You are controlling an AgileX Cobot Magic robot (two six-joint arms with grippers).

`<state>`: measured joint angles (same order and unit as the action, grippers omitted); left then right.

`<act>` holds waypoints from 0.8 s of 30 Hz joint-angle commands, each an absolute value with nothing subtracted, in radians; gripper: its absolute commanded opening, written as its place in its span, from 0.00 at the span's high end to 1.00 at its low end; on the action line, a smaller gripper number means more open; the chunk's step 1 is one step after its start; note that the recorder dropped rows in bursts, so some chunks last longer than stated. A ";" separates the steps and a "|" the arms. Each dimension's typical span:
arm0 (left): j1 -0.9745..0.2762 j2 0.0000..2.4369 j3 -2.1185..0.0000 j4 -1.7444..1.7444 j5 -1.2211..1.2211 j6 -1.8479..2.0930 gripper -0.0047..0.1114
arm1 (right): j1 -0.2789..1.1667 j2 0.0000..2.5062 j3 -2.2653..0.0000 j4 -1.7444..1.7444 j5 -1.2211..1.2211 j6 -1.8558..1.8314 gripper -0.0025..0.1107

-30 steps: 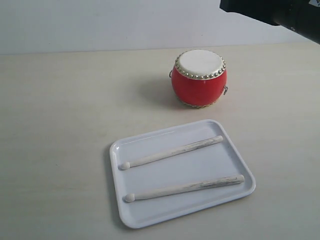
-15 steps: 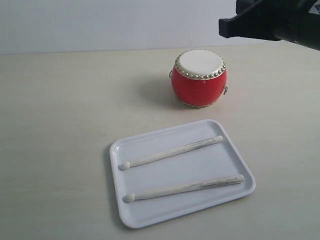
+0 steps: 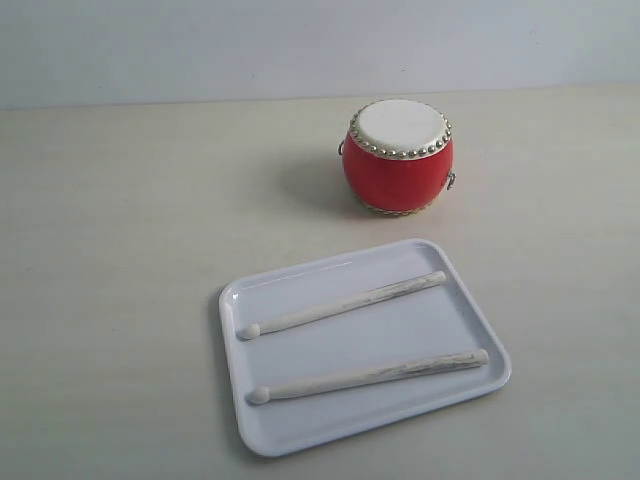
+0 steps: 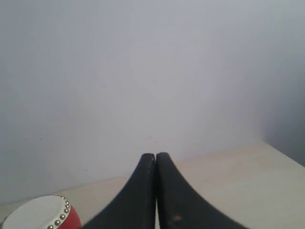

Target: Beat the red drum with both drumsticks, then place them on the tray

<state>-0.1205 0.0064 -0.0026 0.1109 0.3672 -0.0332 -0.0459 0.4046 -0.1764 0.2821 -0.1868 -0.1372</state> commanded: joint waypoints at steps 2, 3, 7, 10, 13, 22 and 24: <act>-0.120 0.000 0.000 0.112 0.356 -0.035 0.96 | -0.054 0.281 -0.124 0.278 -0.164 -0.155 0.98; -0.120 0.000 0.000 0.112 0.356 -0.035 0.96 | -0.054 0.270 -0.121 0.278 -0.157 -0.155 0.98; -0.120 0.000 0.000 0.112 0.356 -0.035 0.96 | -0.054 0.261 -0.100 0.278 -0.150 -0.155 0.98; -0.120 0.000 0.000 0.112 0.356 -0.035 0.96 | -0.054 0.259 -0.073 0.269 -0.138 -0.143 0.98; -0.120 0.000 0.000 0.112 0.356 -0.035 0.96 | -0.054 0.238 -0.054 0.169 -0.081 -0.125 0.98; -0.120 0.000 0.000 0.112 0.356 -0.035 0.96 | -0.054 0.077 -0.037 0.065 0.182 -0.128 0.98; -0.120 0.000 0.000 0.112 0.356 -0.035 0.96 | -0.054 0.038 -0.037 0.061 0.235 -0.128 0.98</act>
<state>-0.1205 0.0064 -0.0026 0.1109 0.3672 -0.0332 -0.0484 0.0787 -0.0423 0.0749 0.1617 -0.1313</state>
